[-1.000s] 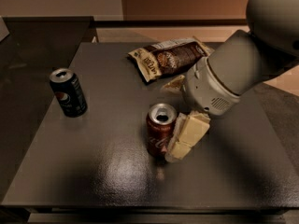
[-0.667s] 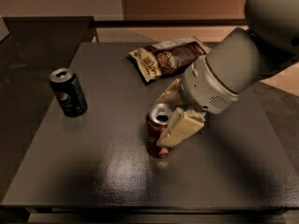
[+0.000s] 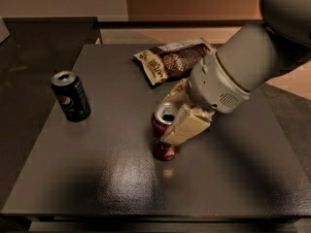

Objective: Move coke can near brown chip bag

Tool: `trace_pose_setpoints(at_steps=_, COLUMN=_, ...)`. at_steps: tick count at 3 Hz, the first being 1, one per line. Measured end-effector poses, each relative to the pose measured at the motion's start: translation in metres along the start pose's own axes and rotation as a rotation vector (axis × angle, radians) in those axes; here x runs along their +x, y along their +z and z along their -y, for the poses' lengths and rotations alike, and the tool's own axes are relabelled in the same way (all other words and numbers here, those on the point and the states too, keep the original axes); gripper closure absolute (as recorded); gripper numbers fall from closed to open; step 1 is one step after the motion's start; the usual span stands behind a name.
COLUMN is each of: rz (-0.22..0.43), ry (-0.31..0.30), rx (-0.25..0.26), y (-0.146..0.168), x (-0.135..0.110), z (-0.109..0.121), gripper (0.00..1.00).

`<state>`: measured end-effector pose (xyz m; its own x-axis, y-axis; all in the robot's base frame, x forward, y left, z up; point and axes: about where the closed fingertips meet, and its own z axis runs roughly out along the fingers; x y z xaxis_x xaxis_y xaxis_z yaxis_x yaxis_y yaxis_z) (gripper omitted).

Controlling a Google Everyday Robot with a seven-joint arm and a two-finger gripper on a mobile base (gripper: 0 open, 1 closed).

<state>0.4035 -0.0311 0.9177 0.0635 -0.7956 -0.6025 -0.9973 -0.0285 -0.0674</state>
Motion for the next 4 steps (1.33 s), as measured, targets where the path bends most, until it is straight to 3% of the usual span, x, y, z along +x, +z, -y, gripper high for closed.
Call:
trace_pose_setpoints(at_steps=1, rz=-0.012, ry=0.059, rx=0.067, y=-0.013, x=0.005, z=0.024, gripper=1.00)
trace_pose_setpoints(at_steps=4, rz=-0.054, ry=0.262, rx=0.279, y=-0.053, x=0.043, z=0.133, gripper=1.00)
